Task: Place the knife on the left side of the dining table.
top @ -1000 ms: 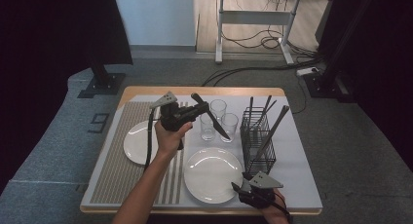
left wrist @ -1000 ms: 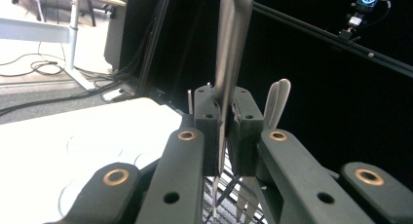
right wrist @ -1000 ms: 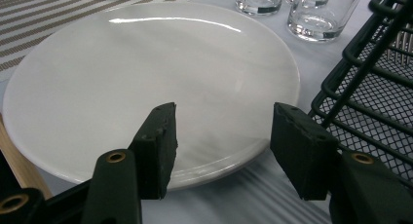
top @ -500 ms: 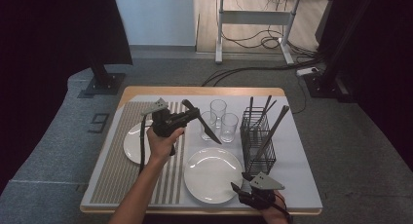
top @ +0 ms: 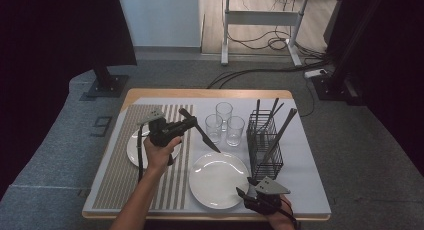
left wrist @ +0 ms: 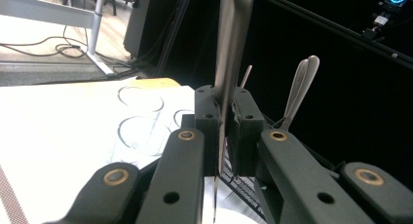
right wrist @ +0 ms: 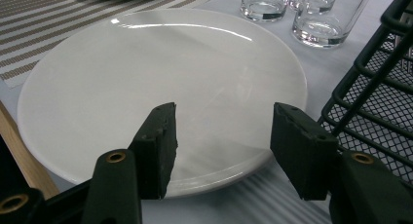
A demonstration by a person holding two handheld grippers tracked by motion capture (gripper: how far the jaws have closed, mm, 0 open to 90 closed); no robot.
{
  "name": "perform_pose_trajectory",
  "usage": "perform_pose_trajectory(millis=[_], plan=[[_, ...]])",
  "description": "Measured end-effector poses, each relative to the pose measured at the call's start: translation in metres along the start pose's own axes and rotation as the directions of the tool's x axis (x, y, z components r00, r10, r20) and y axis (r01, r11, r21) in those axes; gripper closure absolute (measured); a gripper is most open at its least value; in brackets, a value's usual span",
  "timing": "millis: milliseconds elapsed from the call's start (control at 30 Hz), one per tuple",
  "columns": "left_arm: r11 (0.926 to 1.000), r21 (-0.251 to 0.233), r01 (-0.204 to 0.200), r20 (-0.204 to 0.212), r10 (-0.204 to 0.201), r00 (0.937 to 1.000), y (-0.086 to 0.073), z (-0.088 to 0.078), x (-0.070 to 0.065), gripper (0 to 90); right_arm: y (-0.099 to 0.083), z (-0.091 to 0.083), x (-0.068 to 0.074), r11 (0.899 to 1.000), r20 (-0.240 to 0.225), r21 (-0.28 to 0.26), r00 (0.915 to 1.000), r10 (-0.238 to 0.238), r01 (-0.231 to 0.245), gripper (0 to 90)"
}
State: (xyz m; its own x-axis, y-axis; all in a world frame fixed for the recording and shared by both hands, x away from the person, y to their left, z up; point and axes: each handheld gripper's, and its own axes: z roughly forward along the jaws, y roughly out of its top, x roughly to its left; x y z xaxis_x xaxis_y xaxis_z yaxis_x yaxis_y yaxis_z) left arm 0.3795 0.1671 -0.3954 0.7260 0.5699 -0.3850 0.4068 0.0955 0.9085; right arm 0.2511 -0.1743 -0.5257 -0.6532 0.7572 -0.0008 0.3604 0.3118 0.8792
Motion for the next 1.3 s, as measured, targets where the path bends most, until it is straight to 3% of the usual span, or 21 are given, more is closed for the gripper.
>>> perform_pose_trajectory(millis=[500, 1300], plan=[[0.9996, -0.01, 0.026, -0.042, -0.026, 0.9988, -0.011, -0.023, 0.015, 84.1, 0.0, 0.002, 0.002, 1.0, 0.001, 0.009, 1.0, -0.005, 0.005, 43.1], [0.9996, -0.023, 0.019, -0.089, -0.021, 0.9958, -0.02, -0.052, 0.02, 84.1, 0.0, 0.002, 0.001, 1.0, 0.004, 0.007, 1.0, -0.005, 0.005, 43.1]])
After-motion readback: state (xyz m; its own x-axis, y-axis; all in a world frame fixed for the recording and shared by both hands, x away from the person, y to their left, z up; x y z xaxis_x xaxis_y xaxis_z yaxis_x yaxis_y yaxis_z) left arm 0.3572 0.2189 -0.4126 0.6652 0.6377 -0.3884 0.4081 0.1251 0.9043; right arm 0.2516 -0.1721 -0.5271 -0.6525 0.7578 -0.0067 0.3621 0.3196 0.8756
